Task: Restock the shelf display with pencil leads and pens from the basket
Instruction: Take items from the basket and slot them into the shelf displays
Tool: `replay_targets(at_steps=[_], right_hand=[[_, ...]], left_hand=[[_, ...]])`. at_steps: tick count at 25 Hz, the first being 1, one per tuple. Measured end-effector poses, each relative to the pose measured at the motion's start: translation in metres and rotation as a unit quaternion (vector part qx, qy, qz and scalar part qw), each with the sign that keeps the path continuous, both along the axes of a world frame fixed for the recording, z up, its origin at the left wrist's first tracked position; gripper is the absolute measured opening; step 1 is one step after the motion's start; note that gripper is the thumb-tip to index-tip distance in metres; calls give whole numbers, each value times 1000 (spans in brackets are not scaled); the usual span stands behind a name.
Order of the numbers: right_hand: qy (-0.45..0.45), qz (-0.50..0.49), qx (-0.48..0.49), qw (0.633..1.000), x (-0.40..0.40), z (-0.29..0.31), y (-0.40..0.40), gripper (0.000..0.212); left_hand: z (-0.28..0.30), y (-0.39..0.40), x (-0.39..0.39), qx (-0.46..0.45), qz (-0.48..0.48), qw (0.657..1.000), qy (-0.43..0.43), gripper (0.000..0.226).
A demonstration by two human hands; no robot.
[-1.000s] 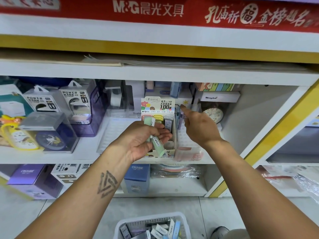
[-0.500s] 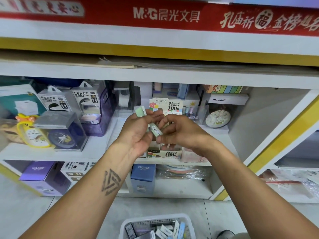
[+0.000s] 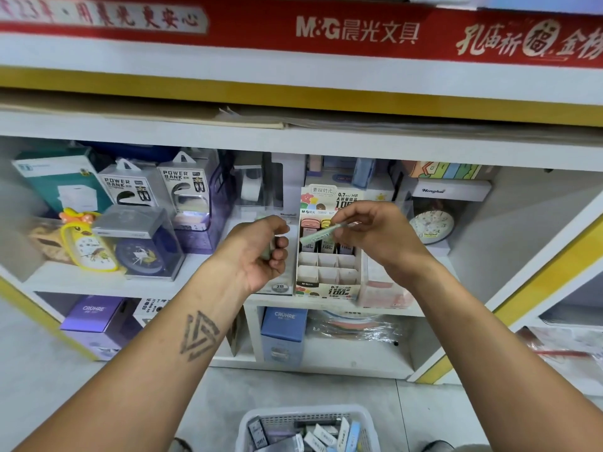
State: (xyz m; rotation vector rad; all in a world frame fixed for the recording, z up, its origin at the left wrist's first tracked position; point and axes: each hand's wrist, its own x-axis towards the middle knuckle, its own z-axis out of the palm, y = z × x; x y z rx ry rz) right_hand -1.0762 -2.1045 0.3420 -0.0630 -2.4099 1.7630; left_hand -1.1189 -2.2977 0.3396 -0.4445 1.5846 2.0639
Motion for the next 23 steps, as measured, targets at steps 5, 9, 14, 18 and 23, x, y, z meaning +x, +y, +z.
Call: replay_targets(at_steps=[5,9,14,18,23], right_hand=[[-11,30,12,999,-2,-1,-3,11],[-13,19,30,999,-5,-4,-9,19],[19,6,38,999,-11,-7,-22,4],[59,17,121,991,-19,-16,-45,9],[72,38,207,975,-26,-34,-80,20]], left_hand=[[4,-6,3,-12,-19,1000,-17,13],[8,-16,2,-11,-25,999,-16,16],[8,-35,3,-17,7,1000,-1,11],[5,-54,2,-34,18,999,4,9],[-1,-80,-3,-82,27,996,27,9]])
